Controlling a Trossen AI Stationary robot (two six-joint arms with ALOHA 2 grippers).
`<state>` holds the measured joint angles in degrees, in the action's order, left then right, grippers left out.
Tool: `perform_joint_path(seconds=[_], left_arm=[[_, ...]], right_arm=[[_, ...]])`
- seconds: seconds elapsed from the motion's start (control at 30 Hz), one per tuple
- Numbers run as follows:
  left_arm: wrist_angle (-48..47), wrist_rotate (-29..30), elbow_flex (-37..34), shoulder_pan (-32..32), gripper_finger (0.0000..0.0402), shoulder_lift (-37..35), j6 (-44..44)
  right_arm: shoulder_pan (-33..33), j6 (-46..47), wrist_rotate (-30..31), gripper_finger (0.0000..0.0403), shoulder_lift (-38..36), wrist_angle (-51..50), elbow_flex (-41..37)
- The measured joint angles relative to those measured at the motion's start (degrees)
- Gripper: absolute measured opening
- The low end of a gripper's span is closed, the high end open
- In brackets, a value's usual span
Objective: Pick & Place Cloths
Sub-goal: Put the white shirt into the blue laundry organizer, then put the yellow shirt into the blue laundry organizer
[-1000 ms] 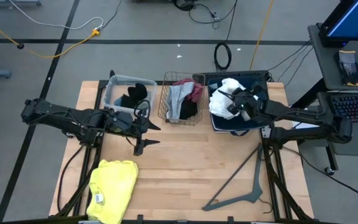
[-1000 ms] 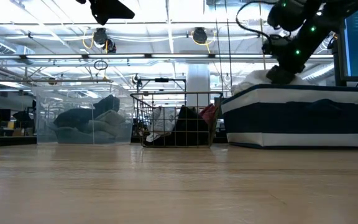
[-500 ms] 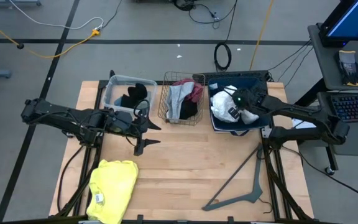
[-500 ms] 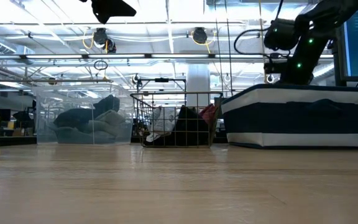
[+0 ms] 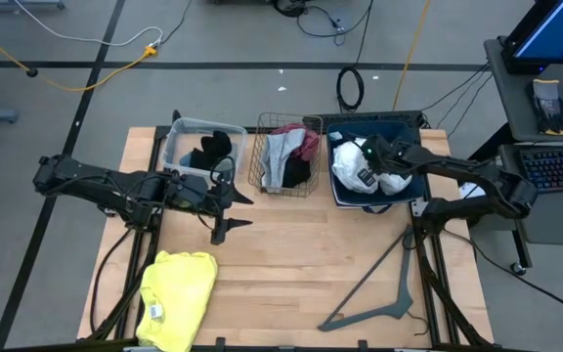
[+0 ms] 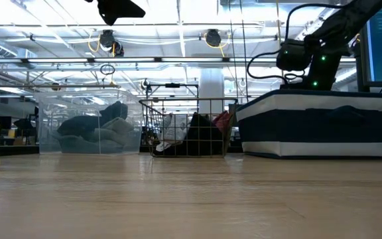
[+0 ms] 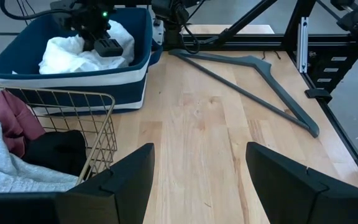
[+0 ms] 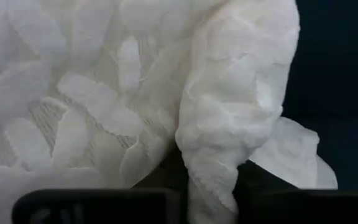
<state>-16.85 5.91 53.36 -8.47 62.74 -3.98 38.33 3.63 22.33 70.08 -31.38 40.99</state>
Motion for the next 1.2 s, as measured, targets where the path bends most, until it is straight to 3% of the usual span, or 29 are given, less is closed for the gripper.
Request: perform_joint_path(seconds=[0.37, 0.9, 1.2], left_arm=[[-0.01, 0.0, 0.0, 0.0, 0.0253, 0.0, 0.04], [-0.04, 0.0, 0.0, 0.01, 0.0253, 0.0, 0.16], [-0.1, -0.56, 0.0, 0.02, 0.0253, 0.0, 0.11]], right_arm=[[0.0, 0.16, -0.07, 0.0103, -0.89, -0.26, -0.02], [-0.13, -0.12, -0.7, 0.0258, -8.83, -2.6, -0.09], [-0.15, 0.03, -3.3, 0.029, -15.19, -5.2, -0.11]])
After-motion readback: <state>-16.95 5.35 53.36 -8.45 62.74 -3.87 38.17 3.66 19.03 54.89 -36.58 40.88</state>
